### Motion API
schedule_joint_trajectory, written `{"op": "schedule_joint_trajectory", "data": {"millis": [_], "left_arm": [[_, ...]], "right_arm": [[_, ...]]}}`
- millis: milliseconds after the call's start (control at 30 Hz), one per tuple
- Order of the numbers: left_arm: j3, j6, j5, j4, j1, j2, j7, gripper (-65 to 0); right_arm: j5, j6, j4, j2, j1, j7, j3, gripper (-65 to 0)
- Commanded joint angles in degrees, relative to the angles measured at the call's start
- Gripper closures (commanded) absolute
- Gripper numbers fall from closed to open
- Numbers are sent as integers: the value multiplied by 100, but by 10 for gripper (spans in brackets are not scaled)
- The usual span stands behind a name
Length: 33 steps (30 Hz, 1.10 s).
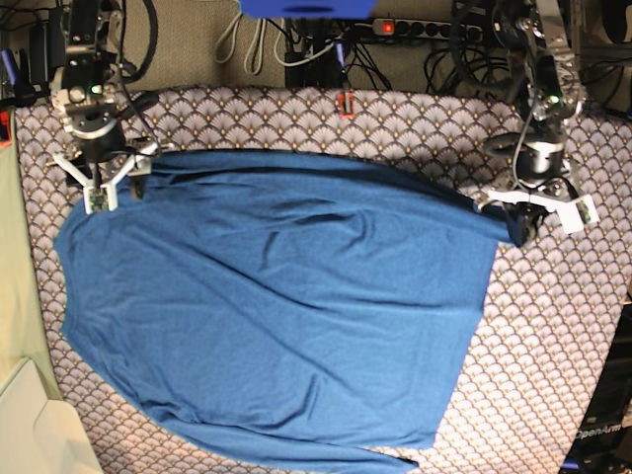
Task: Fold the T-shirt properly
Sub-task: 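Lift the grasped shirt edge with both grippers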
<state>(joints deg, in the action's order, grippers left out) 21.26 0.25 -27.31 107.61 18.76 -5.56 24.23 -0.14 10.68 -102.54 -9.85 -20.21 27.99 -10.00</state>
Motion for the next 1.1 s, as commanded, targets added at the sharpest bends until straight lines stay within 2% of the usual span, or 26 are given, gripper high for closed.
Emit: {"op": "schedule_joint_trajectory", "data": {"millis": [0, 900, 967, 1067], "left_arm": [[15, -30, -34, 109, -17, -37, -150, -4], [15, -30, -69, 109, -17, -28, -150, -4], [15, -30, -69, 109, -17, -28, -150, -4], [15, -30, -69, 109, -17, -28, -150, -4]], "right_arm": [[10, -44, -106, -31, 12, -104, -24, -379], [19, -44, 685, -31, 302, -104, 20, -381], [19, -44, 685, -31, 302, -113, 20, -351], [19, -44, 685, -31, 302, -113, 20, -247]]}}
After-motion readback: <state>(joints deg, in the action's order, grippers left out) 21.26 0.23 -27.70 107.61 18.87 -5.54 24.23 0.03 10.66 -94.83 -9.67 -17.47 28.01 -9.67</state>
